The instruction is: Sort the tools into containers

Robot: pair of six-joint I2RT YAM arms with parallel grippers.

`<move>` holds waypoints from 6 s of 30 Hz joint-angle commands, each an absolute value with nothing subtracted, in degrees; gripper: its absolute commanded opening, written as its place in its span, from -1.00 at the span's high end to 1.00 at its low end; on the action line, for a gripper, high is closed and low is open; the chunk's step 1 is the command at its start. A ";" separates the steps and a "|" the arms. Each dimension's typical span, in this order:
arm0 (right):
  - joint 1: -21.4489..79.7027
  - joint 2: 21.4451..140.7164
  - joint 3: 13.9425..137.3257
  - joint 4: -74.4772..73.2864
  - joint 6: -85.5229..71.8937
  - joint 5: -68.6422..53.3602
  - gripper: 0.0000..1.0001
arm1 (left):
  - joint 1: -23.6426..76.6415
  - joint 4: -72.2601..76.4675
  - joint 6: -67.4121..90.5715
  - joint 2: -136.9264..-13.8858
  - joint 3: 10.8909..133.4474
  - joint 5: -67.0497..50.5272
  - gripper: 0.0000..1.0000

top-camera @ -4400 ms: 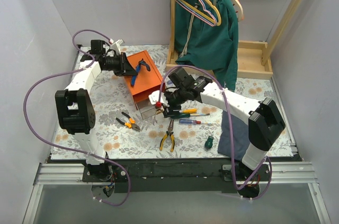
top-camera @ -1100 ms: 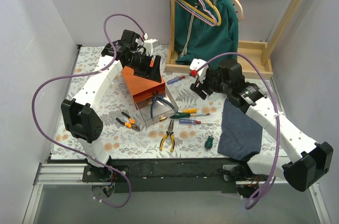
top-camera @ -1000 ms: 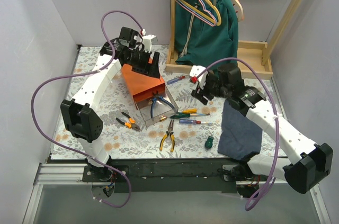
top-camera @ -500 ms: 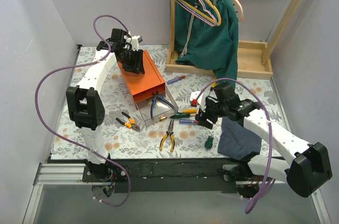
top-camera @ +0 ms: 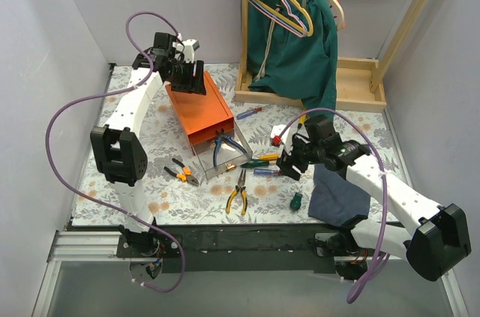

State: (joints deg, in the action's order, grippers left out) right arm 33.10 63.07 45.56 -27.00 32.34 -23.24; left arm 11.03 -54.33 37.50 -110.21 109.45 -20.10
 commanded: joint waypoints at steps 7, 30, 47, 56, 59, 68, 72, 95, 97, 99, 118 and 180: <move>32.61 64.60 54.49 -25.74 25.84 -20.56 -0.47 | -15.35 -60.42 -3.08 -81.77 81.27 -38.91 -0.24; 27.95 66.36 55.64 -26.28 19.78 -28.21 -0.51 | 6.50 -37.20 -35.34 -64.24 33.40 -28.13 -0.27; 26.19 67.76 57.04 -23.73 19.25 -28.83 -0.51 | 9.14 -48.06 -32.44 -71.47 35.68 -20.12 0.98; 26.02 68.64 58.10 -22.94 18.81 -28.30 -0.51 | 9.14 -74.60 -23.65 -49.94 52.80 -39.45 1.00; 26.10 69.26 58.36 -22.94 18.72 -28.65 -0.51 | 9.14 -79.54 -22.25 -48.70 61.33 -47.60 1.00; 26.10 69.44 58.54 -21.62 17.05 -27.51 -0.51 | 9.49 -55.84 16.22 -60.81 73.74 -57.66 1.00; 26.10 67.95 57.57 -21.01 16.88 -26.63 -0.50 | 12.12 -45.65 27.40 -63.63 73.92 -56.44 1.00; 19.34 58.19 49.84 -19.86 15.03 -26.19 -0.54 | 29.35 -45.62 31.45 -79.63 74.36 -24.97 1.00; 19.42 57.83 49.48 -19.43 15.20 -26.10 -0.54 | 29.62 -45.53 31.99 -80.42 74.00 -21.99 1.00; 19.25 57.22 49.04 -19.42 15.29 -25.66 -0.54 | 29.79 -45.70 32.69 -81.73 74.09 -20.75 1.00; 19.51 54.76 48.43 -20.48 7.93 -16.01 -0.46 | 30.32 -45.52 34.54 -85.96 88.32 -31.16 -0.16; 73.92 86.39 40.69 2.03 -26.27 7.46 0.11 | 9.23 -40.78 43.42 -57.84 77.08 -5.18 -0.54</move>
